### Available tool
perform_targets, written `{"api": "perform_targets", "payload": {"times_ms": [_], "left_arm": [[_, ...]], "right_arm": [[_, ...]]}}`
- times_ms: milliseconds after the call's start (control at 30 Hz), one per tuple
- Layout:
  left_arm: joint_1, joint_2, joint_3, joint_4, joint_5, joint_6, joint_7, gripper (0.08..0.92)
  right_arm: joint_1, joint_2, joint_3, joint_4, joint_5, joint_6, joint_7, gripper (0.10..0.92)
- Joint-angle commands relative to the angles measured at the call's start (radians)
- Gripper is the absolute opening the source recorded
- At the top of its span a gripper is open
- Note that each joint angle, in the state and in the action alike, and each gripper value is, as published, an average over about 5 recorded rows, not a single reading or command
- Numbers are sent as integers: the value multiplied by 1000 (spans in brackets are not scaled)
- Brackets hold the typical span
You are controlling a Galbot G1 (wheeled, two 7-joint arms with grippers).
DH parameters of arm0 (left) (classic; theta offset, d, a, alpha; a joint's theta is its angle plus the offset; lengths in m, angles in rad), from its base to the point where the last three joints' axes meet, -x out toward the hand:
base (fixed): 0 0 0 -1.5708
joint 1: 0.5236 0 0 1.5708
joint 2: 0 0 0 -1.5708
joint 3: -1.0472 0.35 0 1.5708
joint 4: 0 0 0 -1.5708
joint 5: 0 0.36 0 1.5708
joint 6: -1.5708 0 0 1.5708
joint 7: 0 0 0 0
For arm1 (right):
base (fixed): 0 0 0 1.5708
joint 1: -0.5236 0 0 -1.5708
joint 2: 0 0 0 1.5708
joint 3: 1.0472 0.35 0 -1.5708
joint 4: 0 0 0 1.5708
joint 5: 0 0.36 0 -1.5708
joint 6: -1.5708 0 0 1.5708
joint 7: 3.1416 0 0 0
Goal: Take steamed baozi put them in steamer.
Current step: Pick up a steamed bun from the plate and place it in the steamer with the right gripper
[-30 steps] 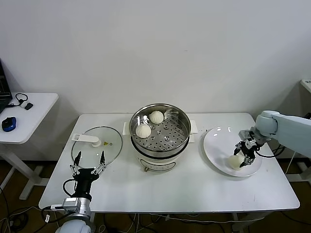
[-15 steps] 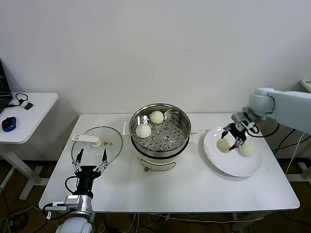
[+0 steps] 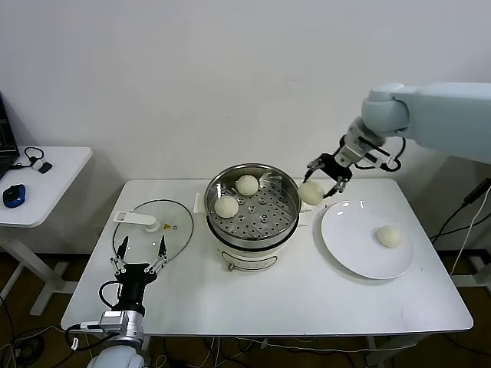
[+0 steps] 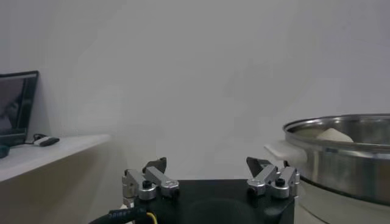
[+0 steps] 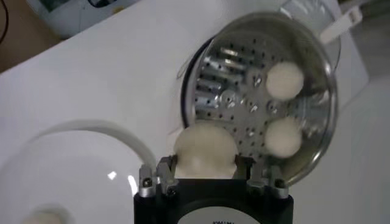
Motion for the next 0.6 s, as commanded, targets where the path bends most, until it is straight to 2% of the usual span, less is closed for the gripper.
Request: {"api": "perform_targets", "payload": {"times_ms": [33,233,600], "left_arm": [[-1,-5,3,4,3,-2,-1,823],[0,-5,-1,5,0,-2,-1,823],[-1,-3,-13,16,-20,-8,-6,823]], "right_arm": [[-33,238,21,-59,6,288,92,660],[-148,337,48,-126,-3,305,82,692],[-263,453,26,-307,-55,338,56,696]]}}
